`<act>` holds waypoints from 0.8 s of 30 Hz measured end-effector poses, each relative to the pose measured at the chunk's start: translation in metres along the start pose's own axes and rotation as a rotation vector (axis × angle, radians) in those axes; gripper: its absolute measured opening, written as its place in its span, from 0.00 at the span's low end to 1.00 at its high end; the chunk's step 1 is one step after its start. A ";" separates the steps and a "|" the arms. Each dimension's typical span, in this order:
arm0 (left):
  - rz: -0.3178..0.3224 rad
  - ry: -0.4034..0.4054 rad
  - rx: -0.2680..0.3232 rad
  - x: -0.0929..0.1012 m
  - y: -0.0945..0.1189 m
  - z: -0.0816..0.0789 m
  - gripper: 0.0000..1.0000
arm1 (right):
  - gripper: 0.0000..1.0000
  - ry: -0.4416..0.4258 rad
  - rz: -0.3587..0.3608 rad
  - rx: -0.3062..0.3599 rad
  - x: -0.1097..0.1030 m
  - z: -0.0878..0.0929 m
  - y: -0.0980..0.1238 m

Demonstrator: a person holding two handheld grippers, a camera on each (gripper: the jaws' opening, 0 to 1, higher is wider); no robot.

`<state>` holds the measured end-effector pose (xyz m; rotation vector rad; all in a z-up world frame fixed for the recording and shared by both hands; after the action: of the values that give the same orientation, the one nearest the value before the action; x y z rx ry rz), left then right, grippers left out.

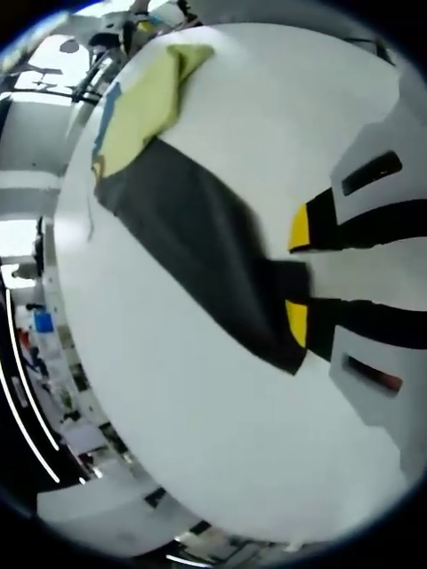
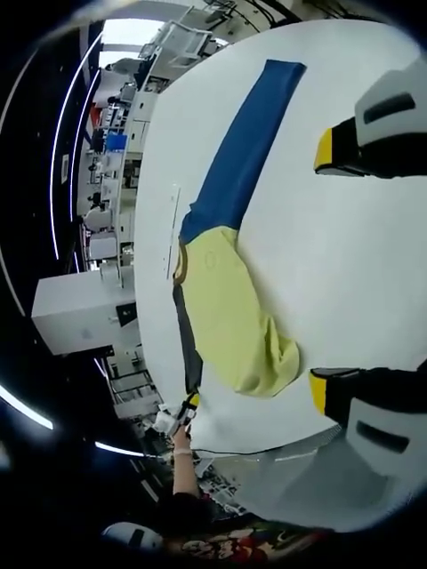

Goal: Fold the garment on the visible template until the final outline fits inside the template.

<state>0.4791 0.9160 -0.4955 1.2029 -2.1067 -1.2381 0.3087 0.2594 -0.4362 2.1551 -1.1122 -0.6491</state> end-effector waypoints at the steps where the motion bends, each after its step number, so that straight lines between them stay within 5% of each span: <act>1: 0.003 -0.001 -0.003 0.001 0.000 0.000 0.14 | 0.89 -0.001 0.002 0.002 0.000 0.000 0.000; 7: 0.006 0.020 -0.001 0.002 -0.001 -0.001 0.01 | 0.89 -0.009 0.009 0.008 -0.001 0.001 0.003; 15: -0.017 0.050 0.014 -0.003 0.008 0.004 0.00 | 0.89 -0.014 0.007 0.019 -0.004 0.001 0.003; 20: -0.067 0.169 0.033 -0.019 0.020 0.022 0.00 | 0.89 -0.016 0.000 0.027 -0.003 0.002 0.002; 24: -0.083 0.182 0.036 -0.025 0.024 0.027 0.00 | 0.89 -0.019 -0.007 0.031 -0.004 0.003 0.001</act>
<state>0.4630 0.9561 -0.4873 1.3769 -1.9725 -1.0849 0.3041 0.2611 -0.4374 2.1838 -1.1320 -0.6611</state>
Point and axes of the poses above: the point that each gripper's makers call its tool centre point, and the gripper's own axes: y roughly backward along the fingers, x roughly to its right, z roughly out of its underside, the point moved 5 cm from there along y, roughly backward along the fingers, and after that the axes turned 8 degrees about -x, right-handed, at the moved point
